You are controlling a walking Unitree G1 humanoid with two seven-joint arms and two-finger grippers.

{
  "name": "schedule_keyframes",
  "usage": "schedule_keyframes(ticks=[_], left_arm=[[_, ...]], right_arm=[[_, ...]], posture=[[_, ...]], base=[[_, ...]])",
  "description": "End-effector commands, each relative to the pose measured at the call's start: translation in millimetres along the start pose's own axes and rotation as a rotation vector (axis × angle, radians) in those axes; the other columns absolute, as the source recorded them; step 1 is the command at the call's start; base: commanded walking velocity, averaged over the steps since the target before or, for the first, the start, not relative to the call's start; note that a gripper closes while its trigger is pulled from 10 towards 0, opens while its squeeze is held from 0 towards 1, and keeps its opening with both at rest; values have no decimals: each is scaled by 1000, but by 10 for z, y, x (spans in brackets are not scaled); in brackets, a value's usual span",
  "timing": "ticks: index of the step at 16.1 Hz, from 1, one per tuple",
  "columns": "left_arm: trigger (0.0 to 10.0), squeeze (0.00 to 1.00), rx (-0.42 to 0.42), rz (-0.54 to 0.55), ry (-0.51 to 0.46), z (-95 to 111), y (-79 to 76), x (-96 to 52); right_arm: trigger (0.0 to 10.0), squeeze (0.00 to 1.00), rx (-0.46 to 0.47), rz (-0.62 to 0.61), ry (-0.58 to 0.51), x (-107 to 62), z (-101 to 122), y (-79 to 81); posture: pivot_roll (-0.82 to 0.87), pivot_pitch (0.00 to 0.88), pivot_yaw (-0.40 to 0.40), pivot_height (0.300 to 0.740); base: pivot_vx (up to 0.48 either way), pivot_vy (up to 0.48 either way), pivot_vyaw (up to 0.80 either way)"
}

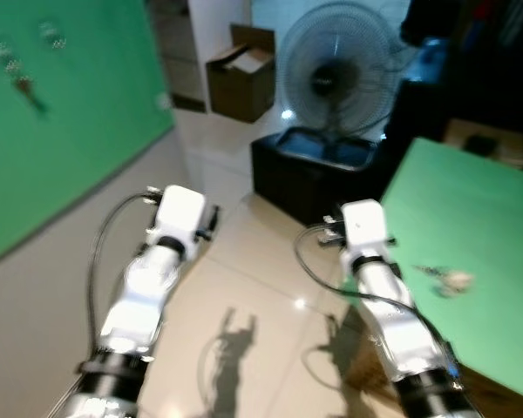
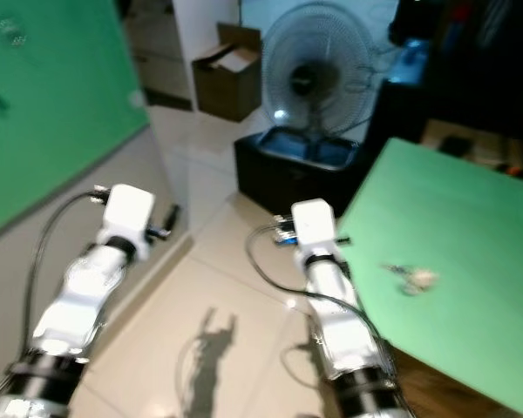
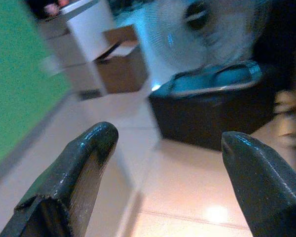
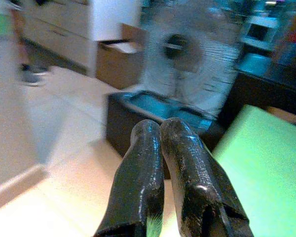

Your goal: Hang keys on a hook

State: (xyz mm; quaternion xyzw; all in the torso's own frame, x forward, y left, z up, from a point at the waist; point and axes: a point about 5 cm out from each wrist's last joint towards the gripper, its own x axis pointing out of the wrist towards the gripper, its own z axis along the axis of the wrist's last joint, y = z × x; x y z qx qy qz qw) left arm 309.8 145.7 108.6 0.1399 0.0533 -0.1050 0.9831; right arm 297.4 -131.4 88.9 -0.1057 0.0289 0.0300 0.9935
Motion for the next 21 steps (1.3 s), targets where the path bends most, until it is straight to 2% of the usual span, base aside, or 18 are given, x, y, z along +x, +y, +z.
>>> schedule_keyframes(ticks=[1, 4, 5, 12, 13, 18, 21], left_arm=[[10000, 0, 18, 18, -8, 40, 84, 11], [10000, 0, 15, 23, -5, 33, 100, 17], [10000, 0, -8, 32, -5, 33, 111, 25], [10000, 0, 5, 41, 3, 30, 137, 42], [10000, 0, 23, 42, 11, 19, 150, 47], [10000, 0, 34, 25, -1, 40, 141, 60], [10000, 0, 47, 5, -9, 55, 122, 65]], right_arm=[[10000, 1000, -2, -12, -3, 14, 37, 22], [10000, 1000, -2, -16, -4, 6, 35, 19], [10000, 1000, -2, -26, 0, 7, 26, 11], [10000, 1000, -5, -56, 9, 20, 15, -21], [10000, 0, -20, -58, 11, 23, 19, -12], [10000, 0, -25, -67, 13, 13, 14, -6], [10000, 0, -23, -66, 16, -9, 5, 15]], posture=[[-67, 0, 72, 740], [-71, 0, 76, 740], [-73, 0, 78, 740], [-75, 0, 86, 740], [-79, 0, 91, 740], [-86, 0, 100, 740], [-93, 0, 111, 740]], base=[[0, -480, 0], [0, -480, 0], [0, 0, 0], [0, 0, 0], [0, 0, 0], [0, 0, 0], [402, -191, 0]])
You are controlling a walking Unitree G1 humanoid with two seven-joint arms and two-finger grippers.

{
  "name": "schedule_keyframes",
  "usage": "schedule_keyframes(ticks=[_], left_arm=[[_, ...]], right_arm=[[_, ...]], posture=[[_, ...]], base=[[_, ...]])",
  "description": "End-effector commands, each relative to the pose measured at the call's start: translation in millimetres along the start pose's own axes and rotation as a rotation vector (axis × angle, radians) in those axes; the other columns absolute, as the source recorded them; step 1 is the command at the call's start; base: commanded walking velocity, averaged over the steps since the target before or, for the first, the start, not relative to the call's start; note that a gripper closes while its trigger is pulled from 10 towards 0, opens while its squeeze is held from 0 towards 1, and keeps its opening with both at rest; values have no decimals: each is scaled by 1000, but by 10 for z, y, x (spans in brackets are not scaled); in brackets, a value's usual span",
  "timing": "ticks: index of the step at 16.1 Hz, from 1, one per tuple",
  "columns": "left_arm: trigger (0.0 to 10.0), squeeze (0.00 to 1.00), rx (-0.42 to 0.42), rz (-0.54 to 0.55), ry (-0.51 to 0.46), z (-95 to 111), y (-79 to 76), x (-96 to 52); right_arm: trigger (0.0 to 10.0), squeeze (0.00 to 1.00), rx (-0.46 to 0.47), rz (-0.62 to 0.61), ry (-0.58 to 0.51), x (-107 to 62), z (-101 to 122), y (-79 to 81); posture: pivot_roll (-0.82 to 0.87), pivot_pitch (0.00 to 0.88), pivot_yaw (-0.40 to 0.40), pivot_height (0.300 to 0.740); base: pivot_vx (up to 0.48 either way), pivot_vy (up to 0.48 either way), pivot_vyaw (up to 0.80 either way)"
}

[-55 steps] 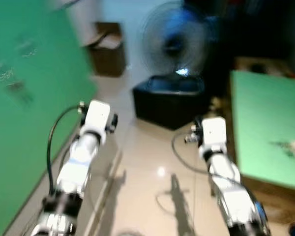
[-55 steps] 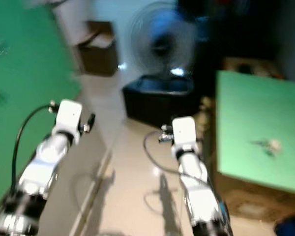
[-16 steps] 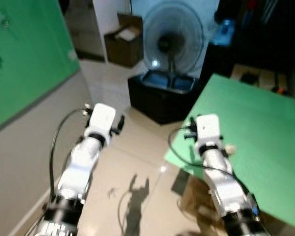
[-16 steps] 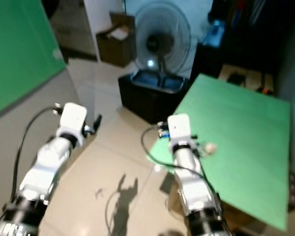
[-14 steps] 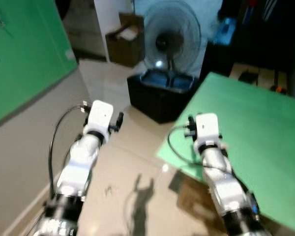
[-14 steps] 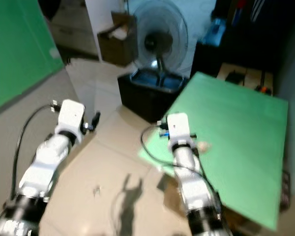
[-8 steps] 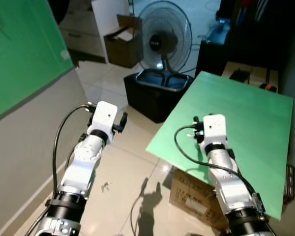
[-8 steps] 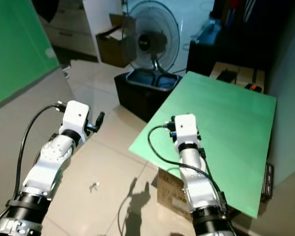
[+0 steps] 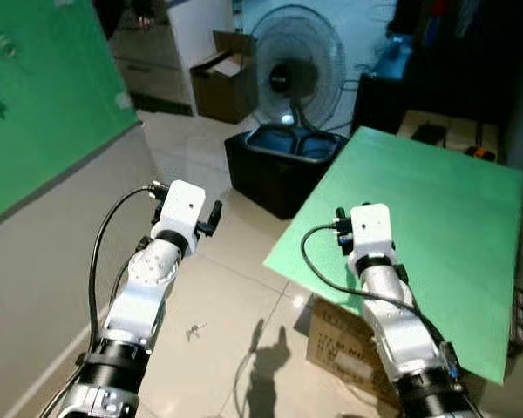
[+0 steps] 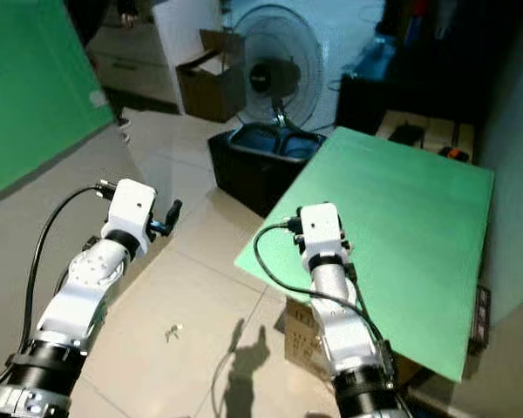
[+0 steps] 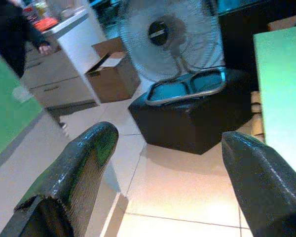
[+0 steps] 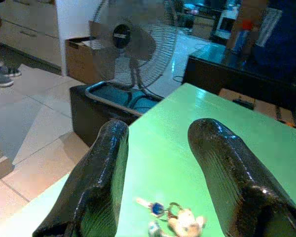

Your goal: Hang keys on a hook

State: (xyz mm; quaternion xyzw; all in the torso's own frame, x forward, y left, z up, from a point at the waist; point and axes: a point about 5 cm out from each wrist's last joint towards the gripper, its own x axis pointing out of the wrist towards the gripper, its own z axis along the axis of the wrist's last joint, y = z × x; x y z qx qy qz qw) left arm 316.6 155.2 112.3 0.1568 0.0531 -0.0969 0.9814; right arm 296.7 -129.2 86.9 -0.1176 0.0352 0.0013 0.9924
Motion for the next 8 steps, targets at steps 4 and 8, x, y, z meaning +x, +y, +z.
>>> schedule_keyframes(ticks=[4, 8], left_arm=[[10000, 0, 15, -15, -16, 38, 12, 24], [10000, 0, 3, -13, -9, 22, 17, 18]], right_arm=[[10000, 0, 2, -11, -2, -10, 13, -8], [10000, 0, 3, -20, 1, -11, 11, -9]], posture=[[-95, 0, 114, 740], [-92, 0, 118, 740]], base=[[394, -269, 0], [284, -217, 0]])
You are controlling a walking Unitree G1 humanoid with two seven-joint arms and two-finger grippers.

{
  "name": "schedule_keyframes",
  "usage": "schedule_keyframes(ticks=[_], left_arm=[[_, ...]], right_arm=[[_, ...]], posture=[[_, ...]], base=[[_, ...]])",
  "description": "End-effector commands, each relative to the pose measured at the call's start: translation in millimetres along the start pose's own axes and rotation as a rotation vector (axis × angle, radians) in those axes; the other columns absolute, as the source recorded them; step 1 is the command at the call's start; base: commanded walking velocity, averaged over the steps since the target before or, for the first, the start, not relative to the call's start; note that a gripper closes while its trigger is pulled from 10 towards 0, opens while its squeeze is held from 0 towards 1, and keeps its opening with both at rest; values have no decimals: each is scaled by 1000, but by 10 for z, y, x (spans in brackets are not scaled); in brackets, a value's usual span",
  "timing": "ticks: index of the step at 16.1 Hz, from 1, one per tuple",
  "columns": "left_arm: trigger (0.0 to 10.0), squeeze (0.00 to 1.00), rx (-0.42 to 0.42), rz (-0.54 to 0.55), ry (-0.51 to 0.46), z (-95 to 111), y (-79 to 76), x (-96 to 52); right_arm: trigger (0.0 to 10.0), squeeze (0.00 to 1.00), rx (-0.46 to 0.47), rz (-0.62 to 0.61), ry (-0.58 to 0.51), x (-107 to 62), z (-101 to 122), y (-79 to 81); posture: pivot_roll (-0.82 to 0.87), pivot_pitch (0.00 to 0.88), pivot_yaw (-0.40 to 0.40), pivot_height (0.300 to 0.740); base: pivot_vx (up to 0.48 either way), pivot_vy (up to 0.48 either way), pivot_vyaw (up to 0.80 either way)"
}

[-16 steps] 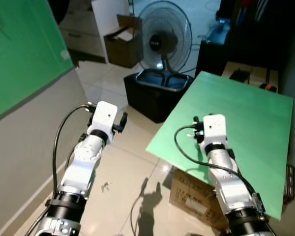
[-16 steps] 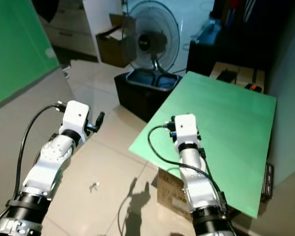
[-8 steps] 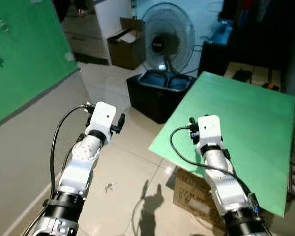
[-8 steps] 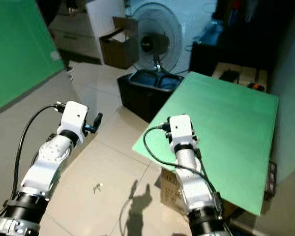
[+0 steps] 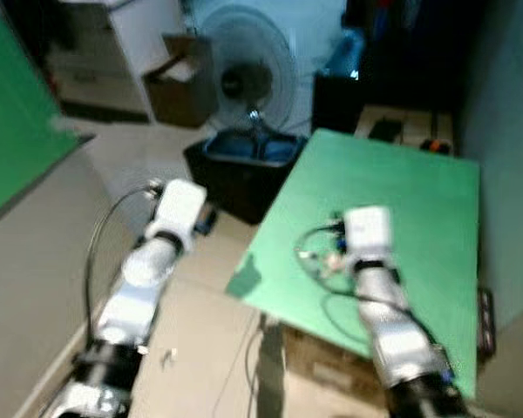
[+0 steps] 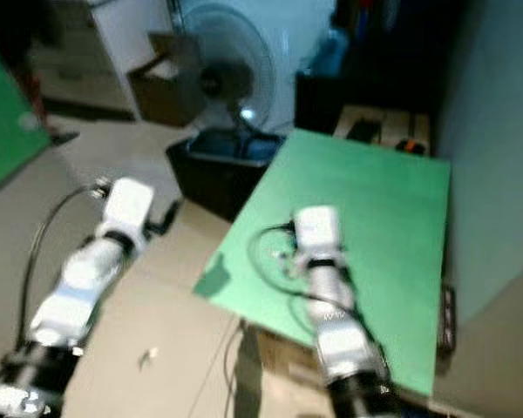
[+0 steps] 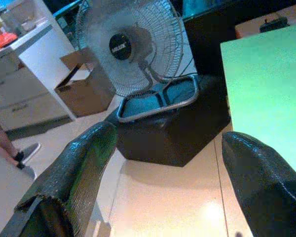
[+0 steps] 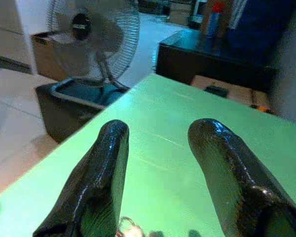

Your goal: Hang keys on a hook

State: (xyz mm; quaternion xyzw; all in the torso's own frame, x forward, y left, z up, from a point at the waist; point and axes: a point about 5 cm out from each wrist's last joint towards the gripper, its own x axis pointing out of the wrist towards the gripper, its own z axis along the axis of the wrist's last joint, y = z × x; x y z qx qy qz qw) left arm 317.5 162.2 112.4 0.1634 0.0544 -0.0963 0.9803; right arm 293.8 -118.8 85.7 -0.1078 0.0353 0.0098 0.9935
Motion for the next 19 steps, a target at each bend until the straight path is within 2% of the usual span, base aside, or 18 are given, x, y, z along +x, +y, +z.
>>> schedule_keyframes(ticks=[1, 5, 9, 10, 12, 15, 19], left_arm=[[10000, 0, -8, -14, -12, 41, -43, 18], [10000, 0, 4, -11, -6, 31, -19, 16], [10000, 0, -21, -4, -5, 14, -21, 19], [10000, 0, -20, -7, -4, 6, -23, 8], [10000, 0, -20, -13, 1, -15, -28, -26], [10000, 0, -17, -23, 10, -55, -29, -139], [10000, 0, 36, -38, 59, -110, 113, -486]], right_arm=[[10000, 0, -15, -37, 6, 13, -1, -107], [10000, 0, -12, -34, 11, 6, -9, -97], [10000, 0, 45, -88, 34, 1, -36, -175], [10000, 0, 67, -89, 42, 24, -34, -194], [10000, 0, 54, -102, 24, 112, 25, -258], [10000, 0, 18, -121, -30, 276, 165, -344], [10000, 0, 9, -80, -72, 434, 210, -180]], posture=[[-91, 0, 119, 740], [-91, 0, 123, 740], [-96, 0, 122, 740], [-96, 0, 123, 740], [-89, 0, 124, 740], [-62, 0, 127, 740], [33, 0, 169, 740]], base=[[0, 0, 0], [0, 0, 0], [0, 0, 0], [0, 0, 0], [0, 0, 0], [0, 0, 0], [0, 0, 0]])
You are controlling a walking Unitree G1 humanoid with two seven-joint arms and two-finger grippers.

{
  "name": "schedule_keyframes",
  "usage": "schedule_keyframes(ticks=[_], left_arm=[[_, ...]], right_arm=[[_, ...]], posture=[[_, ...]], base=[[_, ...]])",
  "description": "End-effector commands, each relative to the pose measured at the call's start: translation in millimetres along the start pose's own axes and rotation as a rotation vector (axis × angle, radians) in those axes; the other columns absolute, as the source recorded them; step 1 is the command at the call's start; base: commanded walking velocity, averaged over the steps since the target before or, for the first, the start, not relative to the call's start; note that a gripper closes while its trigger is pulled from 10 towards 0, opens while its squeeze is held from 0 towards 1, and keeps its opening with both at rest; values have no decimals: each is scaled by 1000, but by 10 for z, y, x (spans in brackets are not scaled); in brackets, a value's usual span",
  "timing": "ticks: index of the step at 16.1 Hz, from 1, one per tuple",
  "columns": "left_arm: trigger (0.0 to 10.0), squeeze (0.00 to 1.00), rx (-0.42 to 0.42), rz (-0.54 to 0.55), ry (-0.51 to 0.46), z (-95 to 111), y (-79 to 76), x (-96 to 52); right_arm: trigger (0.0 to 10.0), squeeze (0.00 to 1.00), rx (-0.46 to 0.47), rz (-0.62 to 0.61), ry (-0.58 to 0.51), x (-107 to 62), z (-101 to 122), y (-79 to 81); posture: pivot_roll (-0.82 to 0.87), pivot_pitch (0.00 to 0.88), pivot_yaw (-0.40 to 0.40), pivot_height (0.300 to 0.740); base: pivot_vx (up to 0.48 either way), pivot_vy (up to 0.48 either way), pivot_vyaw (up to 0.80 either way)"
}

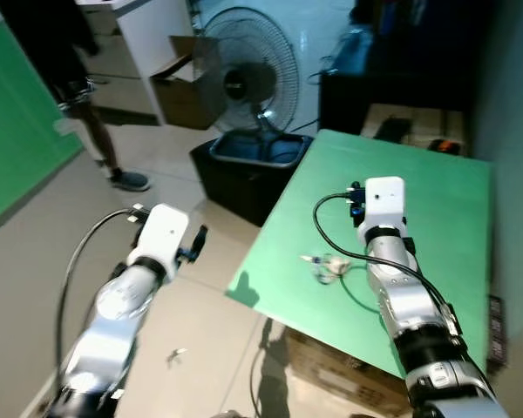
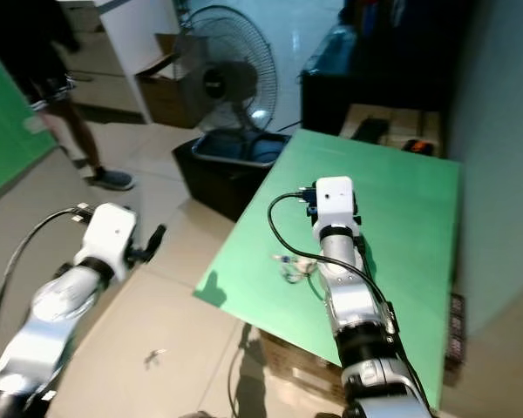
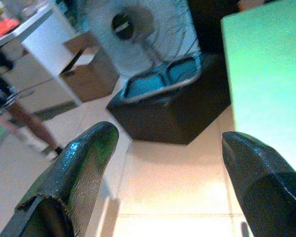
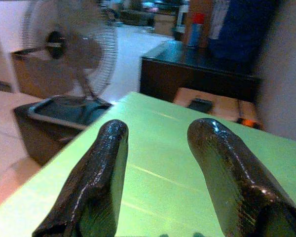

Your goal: Hang keys on a hook

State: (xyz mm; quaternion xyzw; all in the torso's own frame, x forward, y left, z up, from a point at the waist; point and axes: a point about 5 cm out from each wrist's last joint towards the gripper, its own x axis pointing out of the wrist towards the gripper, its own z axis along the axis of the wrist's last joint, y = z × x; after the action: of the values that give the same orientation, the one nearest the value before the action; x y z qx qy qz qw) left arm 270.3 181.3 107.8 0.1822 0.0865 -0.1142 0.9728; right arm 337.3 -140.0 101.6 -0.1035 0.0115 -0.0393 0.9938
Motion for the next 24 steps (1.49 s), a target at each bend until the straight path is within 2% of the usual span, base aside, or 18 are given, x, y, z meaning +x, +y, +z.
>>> schedule_keyframes(ticks=[1, 2, 5, 7, 9, 10, 13, 17, 21, 23, 24], left_arm=[[10000, 0, 17, -9, 8, 30, 65, -104], [10000, 0, 31, -23, 34, 11, 113, -233], [10000, 0, 35, -35, 90, 44, 286, -483], [10000, 0, 24, -79, 102, 47, 324, -563], [10000, 0, 17, -332, -58, 391, 90, -634], [10000, 0, 32, -426, -95, 519, 6, -666], [10000, 0, 25, -582, -101, 695, -28, -782], [10000, 0, -13, -684, -106, 849, -50, -837], [10000, 0, -37, -737, -101, 943, -41, -845], [10000, 0, -45, -744, -90, 955, -27, -835], [10000, 0, -50, -751, -73, 958, -5, -817]], right_arm=[[10000, 0, 6, 34, -15, 21, 25, 122], [10000, 0, 10, 38, 9, 9, -40, 174], [10000, 0, 13, 23, 17, -29, -94, 266], [10000, 0, -16, 2, 36, -58, -171, 305], [10000, 0, -33, -10, 45, -111, -226, 353], [10000, 0, -41, -13, 47, -127, -258, 348], [10000, 0, -21, -35, 100, -176, -402, 298], [10000, 0, -4, -61, 138, -200, -470, 263], [10000, 0, 66, -43, 192, -280, -516, 474], [10000, 0, 77, -39, 200, -313, -503, 573], [10000, 0, 67, -54, 202, -362, -481, 678]], posture=[[60, 5, 181, 740], [94, 54, 204, 740], [131, 137, 259, 740], [144, 178, 292, 740], [146, 209, 335, 740], [146, 217, 348, 740], [146, 230, 384, 740], [137, 243, 400, 740], [120, 244, 400, 740], [117, 244, 400, 740], [107, 240, 400, 740]], base=[[0, 0, 0], [0, 0, 0], [0, 0, 0], [0, 0, 0], [0, 0, 0], [0, 0, 0], [0, 0, 0], [0, 0, 0], [0, 0, 0], [0, 0, 0], [0, 0, 0]])
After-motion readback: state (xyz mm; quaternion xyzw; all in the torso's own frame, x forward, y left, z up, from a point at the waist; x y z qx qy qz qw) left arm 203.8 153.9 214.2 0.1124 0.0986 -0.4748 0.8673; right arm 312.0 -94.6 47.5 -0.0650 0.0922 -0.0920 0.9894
